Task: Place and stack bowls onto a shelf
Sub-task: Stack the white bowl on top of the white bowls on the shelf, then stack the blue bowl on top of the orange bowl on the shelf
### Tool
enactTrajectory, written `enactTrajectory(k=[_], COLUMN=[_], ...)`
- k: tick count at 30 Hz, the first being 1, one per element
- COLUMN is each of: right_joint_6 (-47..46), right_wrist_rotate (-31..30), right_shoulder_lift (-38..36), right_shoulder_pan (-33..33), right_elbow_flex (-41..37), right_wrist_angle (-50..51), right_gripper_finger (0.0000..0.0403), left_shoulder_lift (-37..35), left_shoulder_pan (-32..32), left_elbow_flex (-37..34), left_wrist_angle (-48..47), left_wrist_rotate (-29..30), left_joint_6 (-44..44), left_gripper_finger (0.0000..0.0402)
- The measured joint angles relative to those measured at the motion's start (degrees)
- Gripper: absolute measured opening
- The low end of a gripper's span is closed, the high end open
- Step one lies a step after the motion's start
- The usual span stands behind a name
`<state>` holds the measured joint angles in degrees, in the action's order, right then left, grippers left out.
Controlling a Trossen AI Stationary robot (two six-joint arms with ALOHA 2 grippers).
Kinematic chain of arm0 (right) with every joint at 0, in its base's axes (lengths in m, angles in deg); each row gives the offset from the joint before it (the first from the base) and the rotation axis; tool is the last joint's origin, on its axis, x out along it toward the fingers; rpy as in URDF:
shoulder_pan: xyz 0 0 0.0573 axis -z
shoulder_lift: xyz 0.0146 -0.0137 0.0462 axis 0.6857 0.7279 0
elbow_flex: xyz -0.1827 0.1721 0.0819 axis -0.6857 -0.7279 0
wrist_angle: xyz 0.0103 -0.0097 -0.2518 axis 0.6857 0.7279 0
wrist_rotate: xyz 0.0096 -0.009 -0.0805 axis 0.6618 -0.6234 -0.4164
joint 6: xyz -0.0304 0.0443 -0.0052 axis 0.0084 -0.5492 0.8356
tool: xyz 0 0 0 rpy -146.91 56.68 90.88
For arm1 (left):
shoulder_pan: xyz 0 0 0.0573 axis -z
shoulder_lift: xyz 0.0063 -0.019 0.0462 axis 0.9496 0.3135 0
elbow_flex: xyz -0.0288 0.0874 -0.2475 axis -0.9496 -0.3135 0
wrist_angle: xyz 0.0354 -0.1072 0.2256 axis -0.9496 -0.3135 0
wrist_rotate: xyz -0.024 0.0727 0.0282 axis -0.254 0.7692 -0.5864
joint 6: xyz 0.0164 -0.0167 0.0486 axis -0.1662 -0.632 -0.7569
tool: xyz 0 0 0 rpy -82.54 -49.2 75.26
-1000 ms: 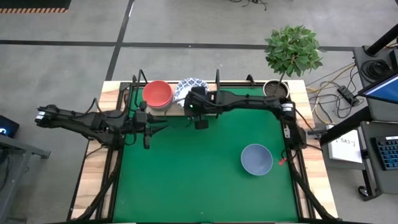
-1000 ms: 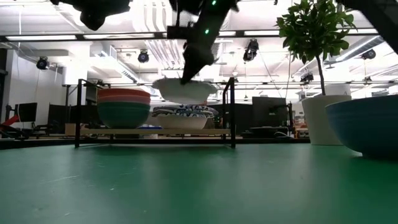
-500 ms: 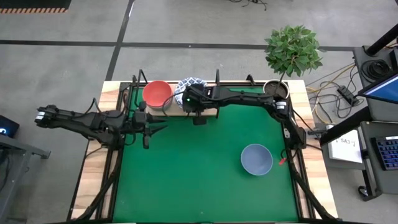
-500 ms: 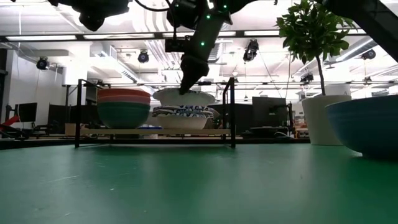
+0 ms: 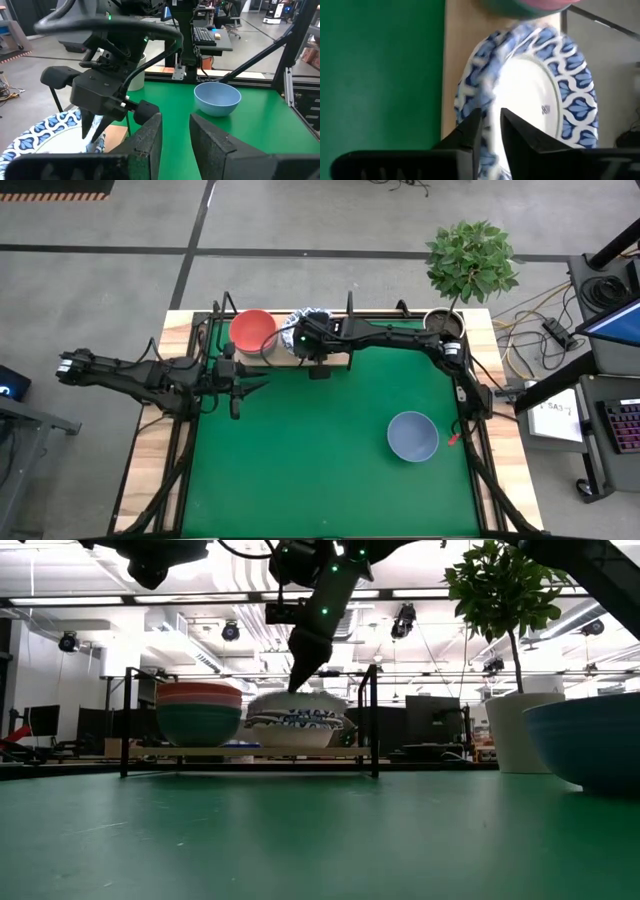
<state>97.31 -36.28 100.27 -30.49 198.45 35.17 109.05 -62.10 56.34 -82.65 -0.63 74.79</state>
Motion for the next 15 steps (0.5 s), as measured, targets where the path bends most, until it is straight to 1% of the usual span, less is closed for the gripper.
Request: enactTrajectory(k=[8,12,14,15], right_joint_6=[-0.95,-2.44,-4.46,-5.48], right_wrist_rotate=[0.0,0.03,2.18,4.27], right_shoulder_lift=[-0.02,-1.15,-2.48,-3.29], right_shoulder_pan=[-0.02,-0.42,-0.85,-1.05], right_elbow_flex=[0.0,-0.02,-0.02,-0.02], right_wrist_angle=[-1.14,0.58,2.84,4.25], right_gripper_finger=[0.0121,0.0145,0.015,0.0151], left_shoulder_lift=[0.0,0.0,0.0,0.0], left_shoulder_pan=[-0.01,0.0,0.0,0.0], left_elbow_flex=[0.02,0.0,0.0,0.0], left_wrist_angle=[0.0,0.0,-0.02,-0.01], left_wrist_rotate=[0.0,0.0,-0.01,0.0], left_joint_6=[0.02,0.0,0.0,0.0], left_gripper_finger=[0.0081,0.0081,0.0081,0.0081])
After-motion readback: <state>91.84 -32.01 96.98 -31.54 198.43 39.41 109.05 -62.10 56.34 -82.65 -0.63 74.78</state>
